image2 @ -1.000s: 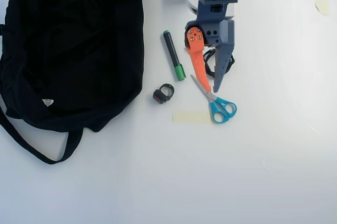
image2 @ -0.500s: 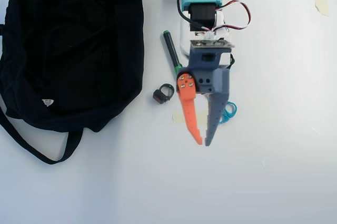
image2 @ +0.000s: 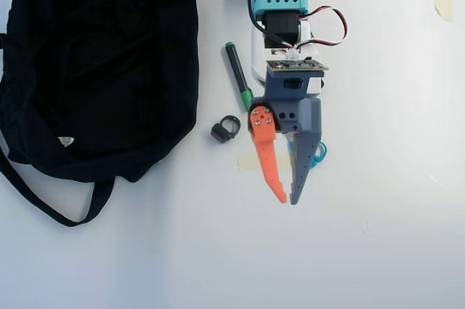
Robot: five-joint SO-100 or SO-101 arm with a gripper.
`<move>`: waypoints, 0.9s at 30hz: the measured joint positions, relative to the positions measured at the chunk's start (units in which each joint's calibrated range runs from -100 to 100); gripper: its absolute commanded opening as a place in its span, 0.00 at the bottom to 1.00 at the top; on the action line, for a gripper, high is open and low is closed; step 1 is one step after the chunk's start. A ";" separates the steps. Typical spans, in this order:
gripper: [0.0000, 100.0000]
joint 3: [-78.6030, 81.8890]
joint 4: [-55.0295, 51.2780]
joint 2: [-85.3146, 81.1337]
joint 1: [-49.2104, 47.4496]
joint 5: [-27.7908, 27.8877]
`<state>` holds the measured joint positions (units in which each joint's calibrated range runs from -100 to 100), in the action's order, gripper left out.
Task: Put the bike light into the black bag
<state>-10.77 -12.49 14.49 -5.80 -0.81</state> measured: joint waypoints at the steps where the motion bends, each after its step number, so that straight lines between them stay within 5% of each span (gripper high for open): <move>1: 0.02 0.00 0.00 0.00 0.00 0.00; 6: 0.02 0.00 -8.50 0.00 0.59 0.00; 18: 0.02 -8.88 -54.01 0.00 2.13 0.68; 27: 0.02 -8.41 -65.26 0.00 6.02 10.79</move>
<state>-19.18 -77.76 14.49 0.22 9.99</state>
